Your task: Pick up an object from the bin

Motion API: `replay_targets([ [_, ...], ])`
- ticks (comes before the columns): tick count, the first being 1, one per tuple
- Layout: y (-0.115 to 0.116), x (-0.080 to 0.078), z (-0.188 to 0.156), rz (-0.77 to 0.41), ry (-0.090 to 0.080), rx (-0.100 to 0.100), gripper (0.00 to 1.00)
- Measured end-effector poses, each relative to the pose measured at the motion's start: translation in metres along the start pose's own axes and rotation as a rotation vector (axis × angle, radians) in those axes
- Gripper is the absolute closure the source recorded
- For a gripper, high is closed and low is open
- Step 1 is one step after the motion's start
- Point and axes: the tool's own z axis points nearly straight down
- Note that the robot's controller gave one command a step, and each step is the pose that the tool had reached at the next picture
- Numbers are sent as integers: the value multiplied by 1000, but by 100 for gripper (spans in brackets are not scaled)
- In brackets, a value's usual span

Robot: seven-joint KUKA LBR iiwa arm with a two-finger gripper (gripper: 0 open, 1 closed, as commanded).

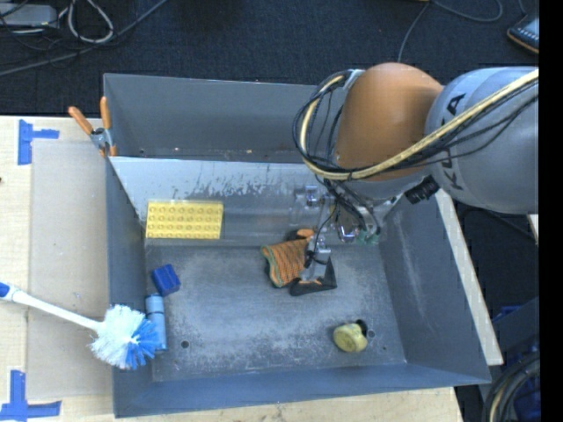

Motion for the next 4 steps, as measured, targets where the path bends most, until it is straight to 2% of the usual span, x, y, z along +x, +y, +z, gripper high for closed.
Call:
replay_targets([
  [1,0,-2,-4,1,-7,0,0],
  [2,-24,-6,68,96,-9,-2,0],
  [3,-43,0,133,245,-9,-4,0],
  [4,-40,-2,129,151,-11,-2,0],
])
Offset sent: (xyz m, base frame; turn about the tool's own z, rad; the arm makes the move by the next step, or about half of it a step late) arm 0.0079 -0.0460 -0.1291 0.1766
